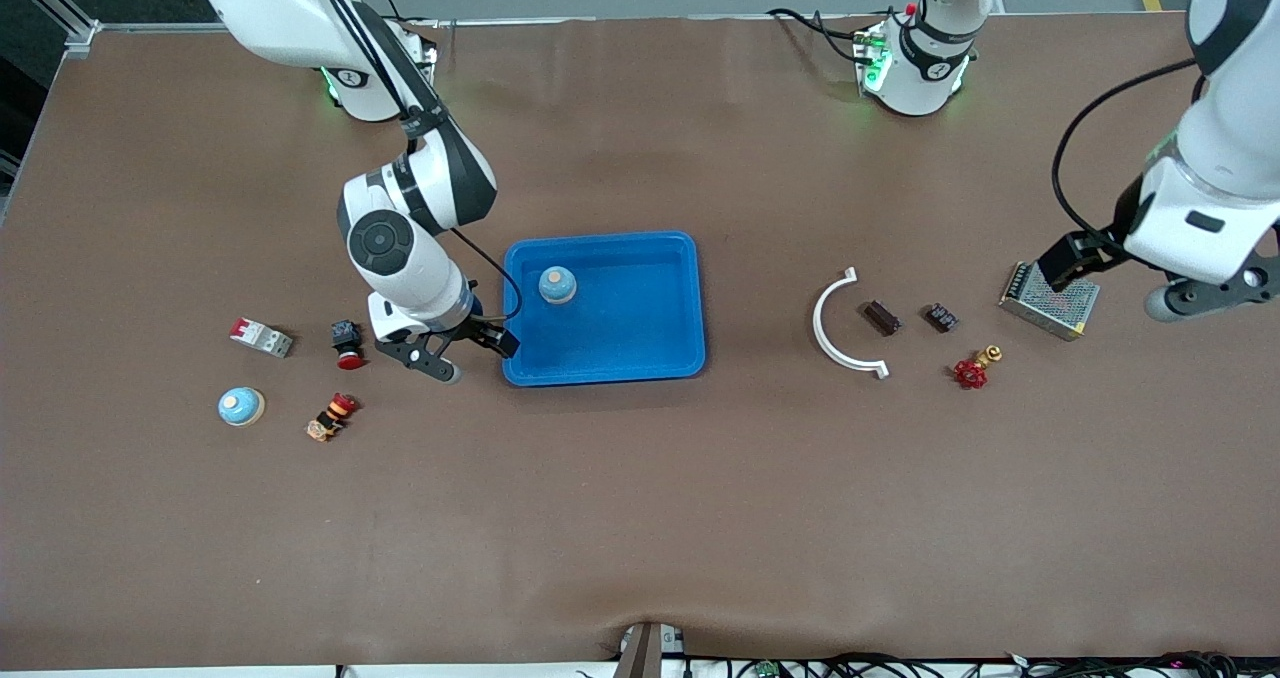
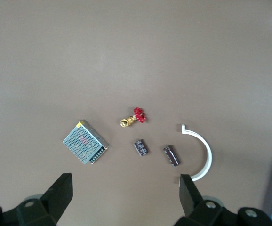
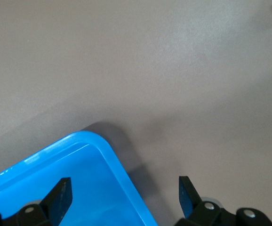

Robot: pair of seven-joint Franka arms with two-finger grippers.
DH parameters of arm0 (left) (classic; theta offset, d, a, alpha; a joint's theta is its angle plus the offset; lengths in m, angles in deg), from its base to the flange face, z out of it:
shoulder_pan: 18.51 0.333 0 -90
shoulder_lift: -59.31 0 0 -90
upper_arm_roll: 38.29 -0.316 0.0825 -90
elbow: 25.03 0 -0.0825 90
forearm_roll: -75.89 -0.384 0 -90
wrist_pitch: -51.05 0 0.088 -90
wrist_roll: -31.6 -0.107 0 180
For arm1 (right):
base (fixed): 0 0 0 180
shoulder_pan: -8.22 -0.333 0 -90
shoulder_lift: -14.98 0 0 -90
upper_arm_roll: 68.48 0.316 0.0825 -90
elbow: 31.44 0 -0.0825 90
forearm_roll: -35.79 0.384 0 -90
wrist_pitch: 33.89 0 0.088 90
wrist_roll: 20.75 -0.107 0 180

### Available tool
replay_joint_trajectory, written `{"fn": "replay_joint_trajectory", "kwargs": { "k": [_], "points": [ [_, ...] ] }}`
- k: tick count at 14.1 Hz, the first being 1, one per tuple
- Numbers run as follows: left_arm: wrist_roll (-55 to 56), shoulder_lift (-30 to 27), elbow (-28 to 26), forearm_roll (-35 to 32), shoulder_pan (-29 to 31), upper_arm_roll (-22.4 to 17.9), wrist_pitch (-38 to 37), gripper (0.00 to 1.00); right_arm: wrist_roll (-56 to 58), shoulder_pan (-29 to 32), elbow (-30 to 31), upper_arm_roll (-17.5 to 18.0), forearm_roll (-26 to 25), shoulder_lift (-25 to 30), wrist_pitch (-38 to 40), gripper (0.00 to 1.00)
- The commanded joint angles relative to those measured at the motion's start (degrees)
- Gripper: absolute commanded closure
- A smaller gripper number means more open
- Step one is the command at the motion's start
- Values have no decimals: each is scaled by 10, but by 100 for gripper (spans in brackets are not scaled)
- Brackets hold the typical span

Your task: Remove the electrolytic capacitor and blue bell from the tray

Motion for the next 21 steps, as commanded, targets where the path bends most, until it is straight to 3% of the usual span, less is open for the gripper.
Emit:
{"fn": "replay_joint_trajectory", "kwargs": {
  "k": [1,6,10,13,21],
  "points": [
    [-41,-60,-8,42,-43,-57,-10,0,-35,-18,18,-6,-2,18,-5,0],
    [-75,-105,-36,156,-209,-279,-40,0,-79,-52,35,-6,-2,17,-29,0],
    [-75,-129,-62,173,-282,-364,-47,0,-93,-66,80,-4,-1,8,-96,0],
    [-82,-138,-73,183,-309,-401,-43,0,-111,-79,88,-4,0,1,-105,0],
    [-123,-138,-75,174,-299,-402,-3,0,-144,-109,90,-4,0,-21,-122,0]
  ]
}}
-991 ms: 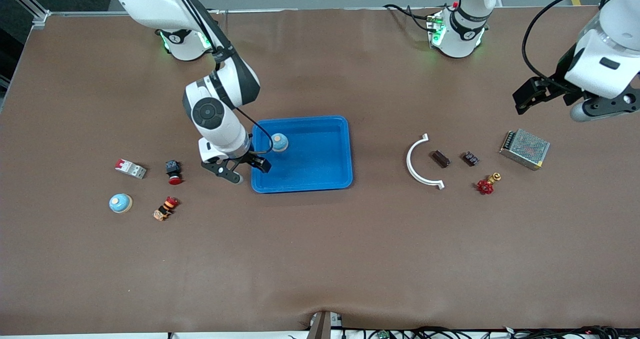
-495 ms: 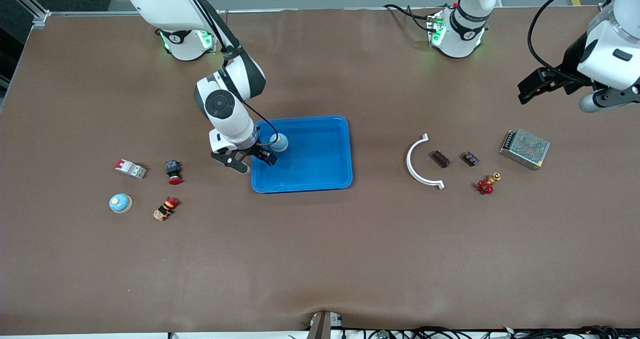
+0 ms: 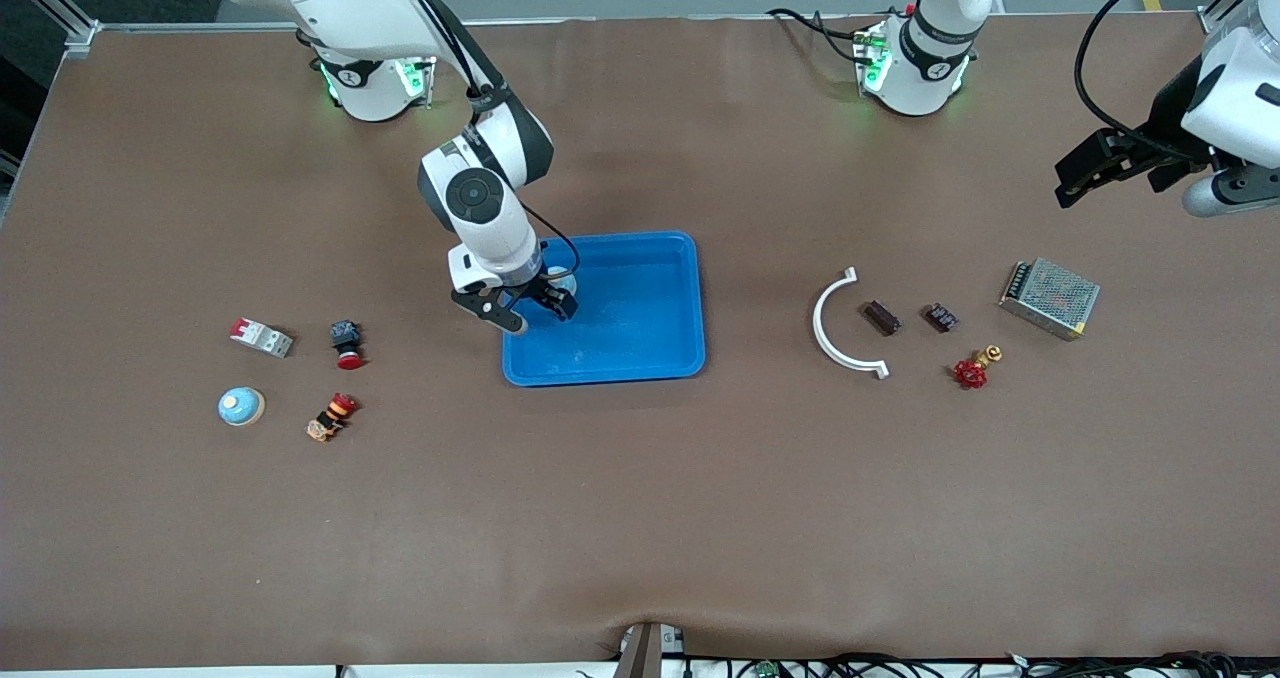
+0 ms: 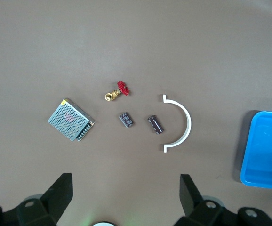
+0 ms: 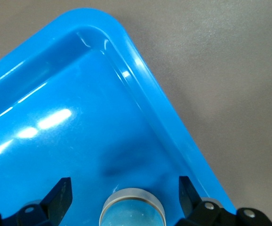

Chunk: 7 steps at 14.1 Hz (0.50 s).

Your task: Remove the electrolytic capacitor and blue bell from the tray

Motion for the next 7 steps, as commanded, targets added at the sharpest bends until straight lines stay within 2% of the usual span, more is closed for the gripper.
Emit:
{"fn": "replay_joint_trajectory", "kwargs": {
  "k": [1,7],
  "points": [
    [-12,-9,-12,9,2,-3,24,0,-11,-9,7,-4,0,2,-1,0],
    [-11,4,-6,9,6,-2,29,0,-33,-28,7,-4,5,-5,-2,0]
  ]
}}
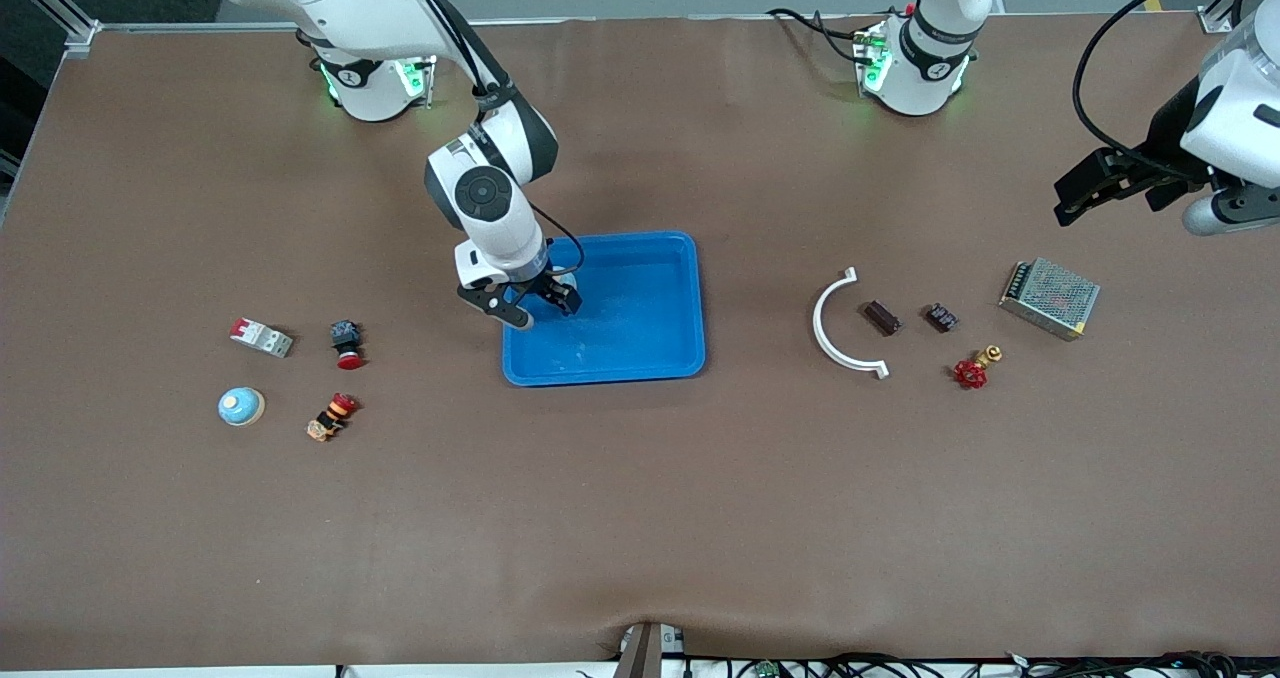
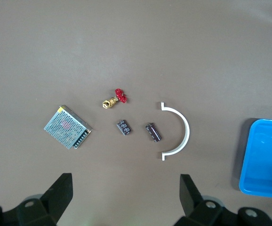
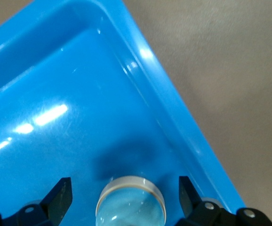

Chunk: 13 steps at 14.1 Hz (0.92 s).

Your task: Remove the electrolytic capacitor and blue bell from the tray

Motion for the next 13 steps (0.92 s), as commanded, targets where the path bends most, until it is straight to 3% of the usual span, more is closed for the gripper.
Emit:
{"fn": "replay_joint_trajectory", "kwargs": {
  "k": [1,10,11,13],
  "points": [
    [-4,-12,-2,7,3,-1,-8,0,-28,-19,2,-4,5,-5,-6,0],
    [-21,0,20,15,7,2,-19,0,-36,-26,1,-4,5,-12,-9,0],
    [-22,0,19,16,9,2,-20,0,-36,-26,1,-4,6,-12,-8,7],
    [-24,0,19,16,10,2,-20,0,-37,-26,0,-3,6,-12,-8,75]
  ]
}}
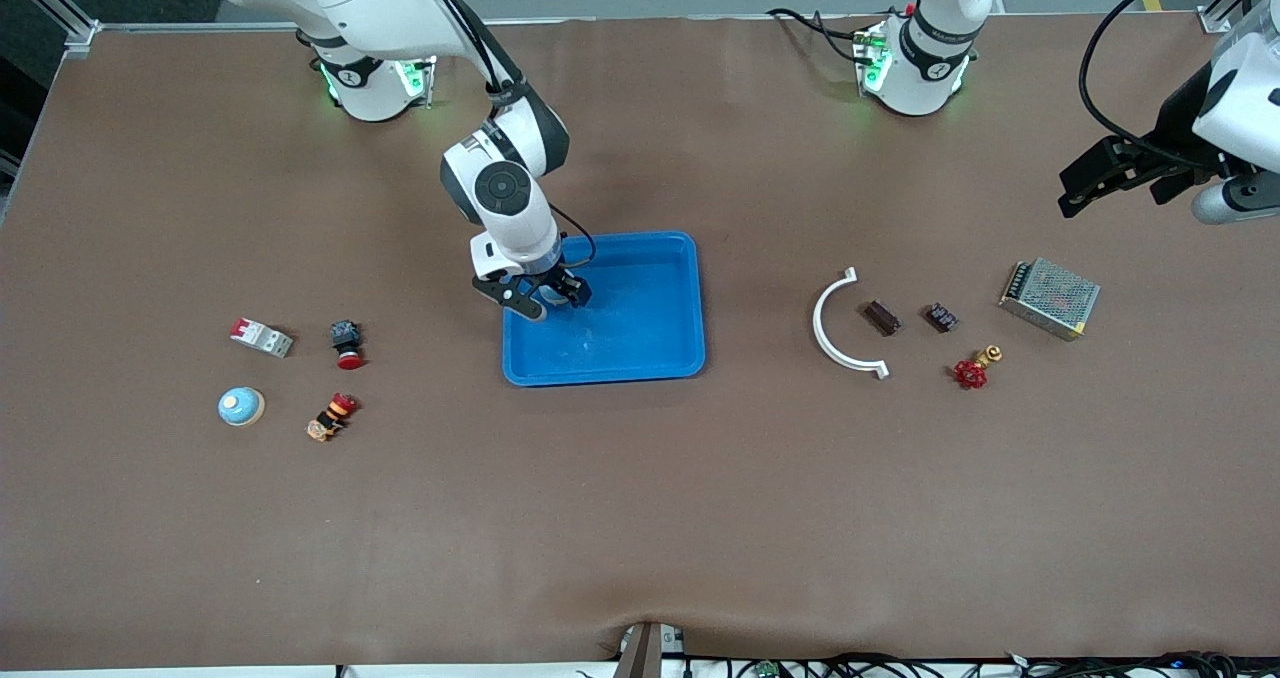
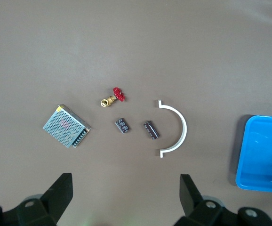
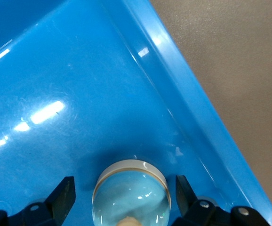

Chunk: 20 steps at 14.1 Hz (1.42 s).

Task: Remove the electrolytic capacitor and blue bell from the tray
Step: 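Lift the bell out of the tray toward the red buttons with the right gripper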

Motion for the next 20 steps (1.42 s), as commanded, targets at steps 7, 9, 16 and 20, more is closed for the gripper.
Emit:
{"fn": "replay_joint_trajectory", "kwargs": {
  "k": [7,9,16,20],
  "points": [
    [-14,5,13,11,3,0,-7,0,-46,-14,-6,-4,7,6,5,100],
    [-14,2,13,11,4,0,-8,0,-42,-7,-25,-4,7,16,50,100],
    [-14,6,9,12,6,0,-10,0,109,93,-107,-6,8,74,284,100],
    [-11,12,8,8,5,0,-11,0,223,161,-59,-8,7,125,303,100]
  ]
}}
